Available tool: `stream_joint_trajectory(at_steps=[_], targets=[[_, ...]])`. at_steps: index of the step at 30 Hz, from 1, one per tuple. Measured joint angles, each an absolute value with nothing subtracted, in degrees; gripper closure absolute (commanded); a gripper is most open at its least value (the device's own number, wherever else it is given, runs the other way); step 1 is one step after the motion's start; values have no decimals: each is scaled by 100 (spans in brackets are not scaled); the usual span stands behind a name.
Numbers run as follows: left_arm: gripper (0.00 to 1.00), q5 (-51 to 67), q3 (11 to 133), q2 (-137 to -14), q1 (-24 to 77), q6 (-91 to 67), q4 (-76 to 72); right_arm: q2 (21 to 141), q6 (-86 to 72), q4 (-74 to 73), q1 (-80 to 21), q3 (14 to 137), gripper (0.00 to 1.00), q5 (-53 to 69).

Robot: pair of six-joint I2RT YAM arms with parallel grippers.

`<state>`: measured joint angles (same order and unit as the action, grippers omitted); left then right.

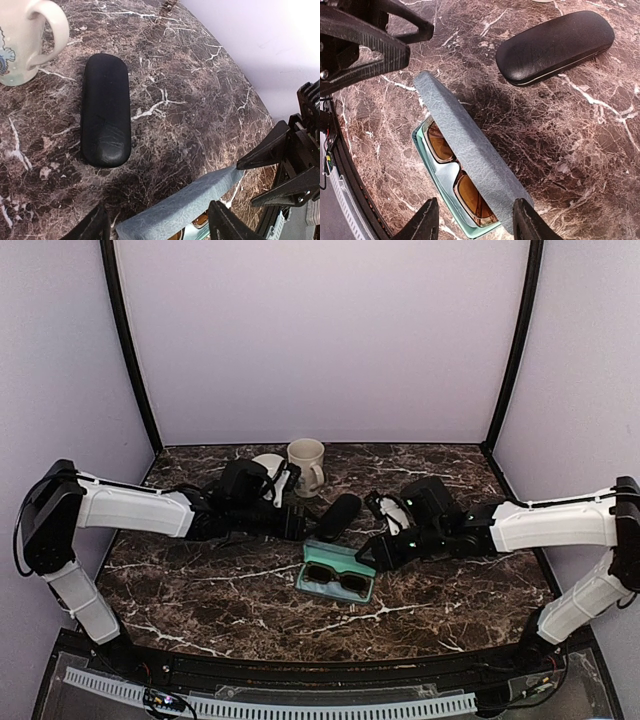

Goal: Organize the sunglasses
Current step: Adjust the sunglasses in the sunglasses case.

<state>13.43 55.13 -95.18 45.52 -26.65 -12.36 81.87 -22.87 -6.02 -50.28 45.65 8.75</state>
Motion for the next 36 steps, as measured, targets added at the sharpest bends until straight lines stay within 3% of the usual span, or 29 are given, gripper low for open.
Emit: stream_joint_trajectory(at_steps=[8, 14, 23, 29, 36], targets=[[32, 1398, 5339, -9548, 4550, -2585, -1441, 7710, -2235, -760, -5100, 4344, 45, 519], [33, 1332, 5328, -9548, 4550, -2563, -1470, 7378, -1894, -814, -5837, 4399, 47, -34], [34, 1234, 5339, -9548, 4451, -2604, -1402, 8602, -1306, -1020, -6528, 5024, 52, -598], [34, 1022, 5234, -9441, 4318, -2665, -1308, 9531, -913, -1334, -6748, 5695, 39, -1221], [34, 917, 5078, -9168, 4263, -2689, -1297, 9990, -659, -1931, -6888, 6189, 34, -1900]])
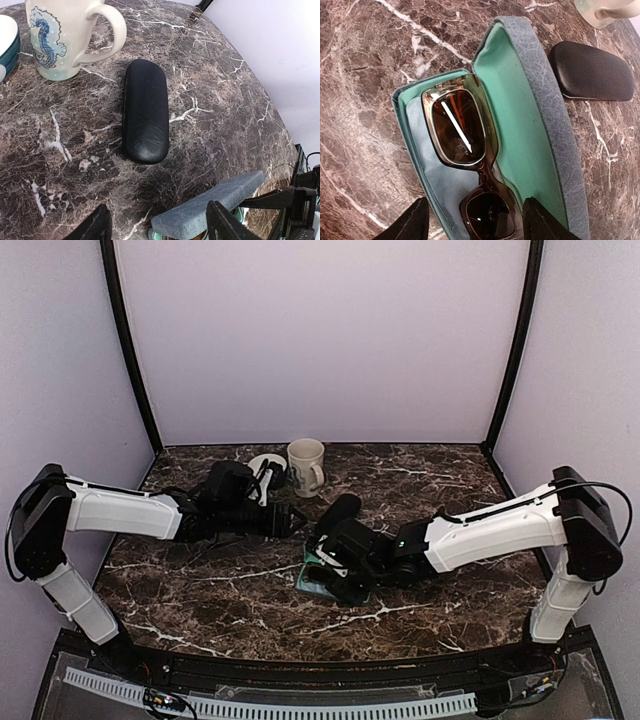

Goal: Organize the sunglasses
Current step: Adjust the sunglasses in the sunglasses case.

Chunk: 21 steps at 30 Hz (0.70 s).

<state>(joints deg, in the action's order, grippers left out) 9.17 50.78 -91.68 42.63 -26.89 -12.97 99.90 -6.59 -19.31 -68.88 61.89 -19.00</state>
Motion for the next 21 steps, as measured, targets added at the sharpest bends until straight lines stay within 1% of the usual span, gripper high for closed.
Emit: stream_joint_trajectory(at_steps=[8, 21], targets=[[34, 932, 5041, -9168, 4263, -2727, -1297, 10127, -626, -2453, -6895, 6267, 34, -2224], [35, 950, 4910, -9166, 4263, -2768, -1299, 10318, -633, -2580, -6895, 6281, 36, -2355]])
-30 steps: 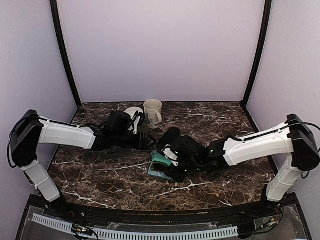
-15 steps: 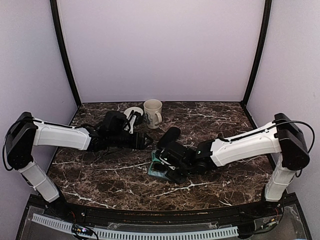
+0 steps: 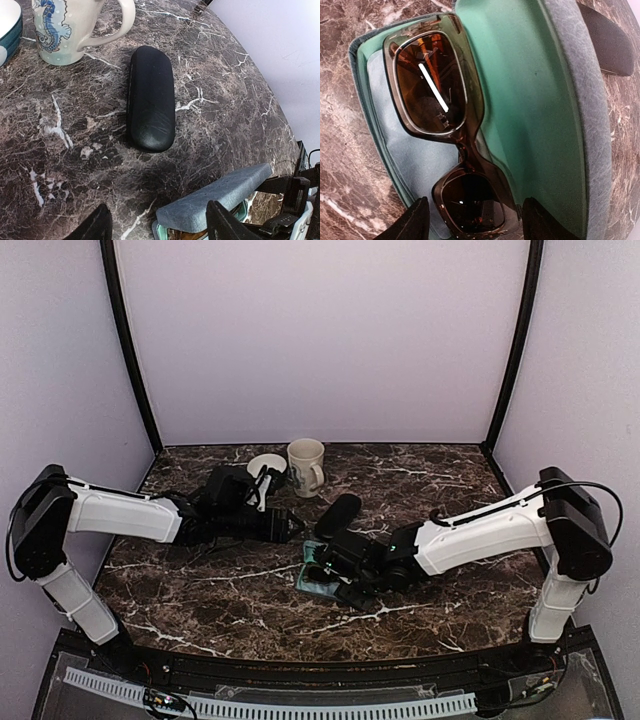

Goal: Organize the sunglasses
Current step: Adjust the sunglasses in the sunglasses case.

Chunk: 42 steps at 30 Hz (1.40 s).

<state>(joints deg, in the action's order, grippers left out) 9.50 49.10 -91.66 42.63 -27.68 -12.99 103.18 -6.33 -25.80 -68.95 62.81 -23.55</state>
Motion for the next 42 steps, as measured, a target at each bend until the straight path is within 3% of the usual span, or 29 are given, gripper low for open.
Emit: stream_joint_trajectory(at_steps=[21, 42], targets=[[35, 1009, 4858, -9164, 4263, -2790, -1299, 10407, -563, -2536, -6825, 6311, 49, -2204], [35, 1155, 4810, -9164, 4263, -2832, -1317, 10302, -126, -2530, -6820, 6309, 52, -1824]])
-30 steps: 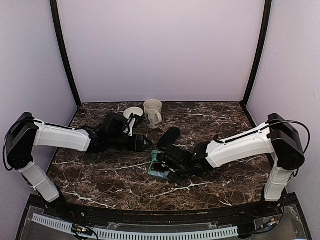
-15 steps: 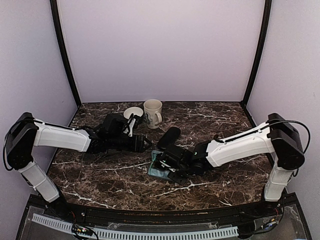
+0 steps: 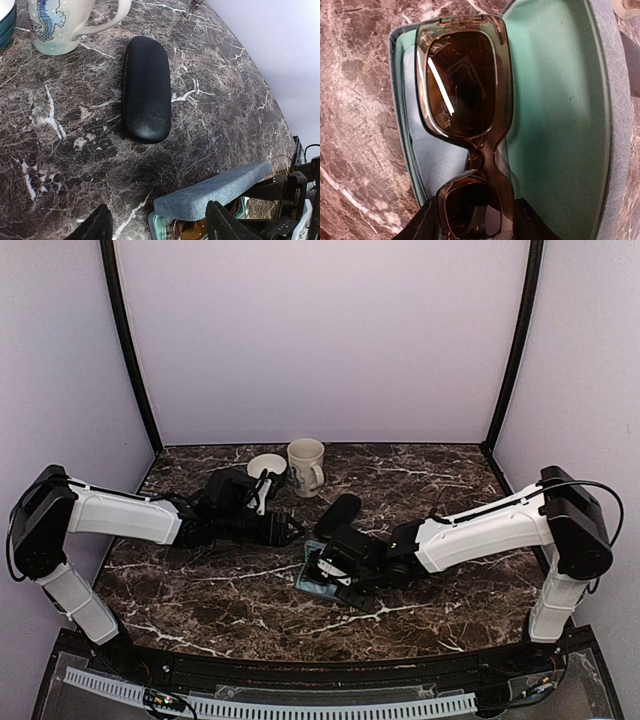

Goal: Organize the sunglasses
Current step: Adjust the sunglasses in the sunglasses case.

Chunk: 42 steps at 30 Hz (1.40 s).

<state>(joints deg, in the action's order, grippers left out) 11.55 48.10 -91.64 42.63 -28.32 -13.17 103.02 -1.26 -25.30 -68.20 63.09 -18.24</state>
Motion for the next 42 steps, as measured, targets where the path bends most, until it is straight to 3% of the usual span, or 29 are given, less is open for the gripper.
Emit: stream_joint_trajectory(at_steps=[20, 42], targets=[[35, 1184, 4783, -9164, 4263, -2829, -1317, 10245, 78, -2775, -6820, 6368, 55, -1621], [35, 1214, 4781, -9168, 4263, -2832, -1317, 10252, -82, -2961, -6820, 6434, 44, -1518]])
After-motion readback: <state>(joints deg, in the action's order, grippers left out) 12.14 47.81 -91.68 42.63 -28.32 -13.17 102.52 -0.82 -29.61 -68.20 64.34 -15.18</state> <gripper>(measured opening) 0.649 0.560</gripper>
